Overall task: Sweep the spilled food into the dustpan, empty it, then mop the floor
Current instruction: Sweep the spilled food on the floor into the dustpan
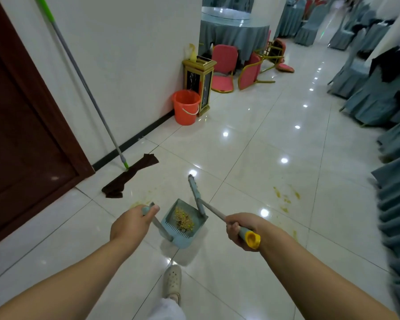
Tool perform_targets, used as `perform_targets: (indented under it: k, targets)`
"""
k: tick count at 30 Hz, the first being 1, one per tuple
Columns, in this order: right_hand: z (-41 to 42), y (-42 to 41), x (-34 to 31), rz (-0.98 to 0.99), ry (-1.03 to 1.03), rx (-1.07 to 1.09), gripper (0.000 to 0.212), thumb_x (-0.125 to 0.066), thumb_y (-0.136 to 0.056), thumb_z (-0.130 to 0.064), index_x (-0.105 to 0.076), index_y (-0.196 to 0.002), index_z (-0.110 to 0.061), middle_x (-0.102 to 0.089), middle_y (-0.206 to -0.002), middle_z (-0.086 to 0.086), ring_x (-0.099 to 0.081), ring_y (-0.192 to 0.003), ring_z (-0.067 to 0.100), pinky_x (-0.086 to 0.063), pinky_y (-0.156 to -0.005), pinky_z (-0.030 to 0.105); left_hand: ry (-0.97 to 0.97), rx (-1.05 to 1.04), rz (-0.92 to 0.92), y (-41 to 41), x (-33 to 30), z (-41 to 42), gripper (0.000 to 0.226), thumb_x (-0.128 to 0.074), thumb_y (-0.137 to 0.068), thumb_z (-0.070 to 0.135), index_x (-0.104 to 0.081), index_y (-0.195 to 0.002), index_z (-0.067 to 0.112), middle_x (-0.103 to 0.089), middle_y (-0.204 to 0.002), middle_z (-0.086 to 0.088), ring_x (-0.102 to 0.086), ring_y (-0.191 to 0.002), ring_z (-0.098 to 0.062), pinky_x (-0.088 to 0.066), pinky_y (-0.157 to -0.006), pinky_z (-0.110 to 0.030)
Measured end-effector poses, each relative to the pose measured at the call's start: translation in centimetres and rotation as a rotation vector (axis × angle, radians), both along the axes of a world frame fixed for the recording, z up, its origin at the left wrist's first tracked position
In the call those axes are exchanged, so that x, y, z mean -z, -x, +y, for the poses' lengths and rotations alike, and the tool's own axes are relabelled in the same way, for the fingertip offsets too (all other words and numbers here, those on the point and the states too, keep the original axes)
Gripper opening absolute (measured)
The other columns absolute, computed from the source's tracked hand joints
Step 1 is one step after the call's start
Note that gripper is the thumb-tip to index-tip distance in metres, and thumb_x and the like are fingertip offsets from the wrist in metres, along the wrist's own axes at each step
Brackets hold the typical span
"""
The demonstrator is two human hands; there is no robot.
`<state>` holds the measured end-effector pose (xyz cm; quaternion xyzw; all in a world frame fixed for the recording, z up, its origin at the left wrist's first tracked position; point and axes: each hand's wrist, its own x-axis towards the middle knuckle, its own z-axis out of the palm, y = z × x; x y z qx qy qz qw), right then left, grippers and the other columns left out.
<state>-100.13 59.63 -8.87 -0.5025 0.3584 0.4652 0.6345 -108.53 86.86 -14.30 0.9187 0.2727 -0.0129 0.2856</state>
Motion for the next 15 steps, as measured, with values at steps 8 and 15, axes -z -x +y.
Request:
perform_targets:
  k: [8, 15]
  targets:
    - [4.1, -14.4, -0.7, 0.008, 0.04, 0.016, 0.016, -0.053, -0.093, -0.009, -0.047, -0.078, -0.005, -0.043, -0.057, 0.002, -0.042, -0.026, 0.009, -0.04, -0.03, 0.013, 0.117, 0.019, -0.015, -15.7, 0.2, 4.3, 0.04, -0.028, -0.094, 0.059, -0.059, -0.085, 0.035, -0.058, -0.074, 0.008, -0.055, -0.07, -0.012, -0.038, -0.056, -0.024]
    - [6.0, -24.8, -1.1, 0.04, -0.006, 0.058, 0.025, -0.052, -0.094, -0.011, -0.046, -0.071, -0.006, -0.044, -0.049, 0.003, -0.041, -0.025, 0.01, -0.037, -0.028, 0.012, 0.065, 0.034, -0.013, -28.3, -0.5, 7.2, 0.052, -0.027, -0.093, 0.058, -0.065, -0.096, 0.024, -0.06, -0.074, 0.008, -0.055, -0.068, -0.01, -0.035, -0.053, -0.024]
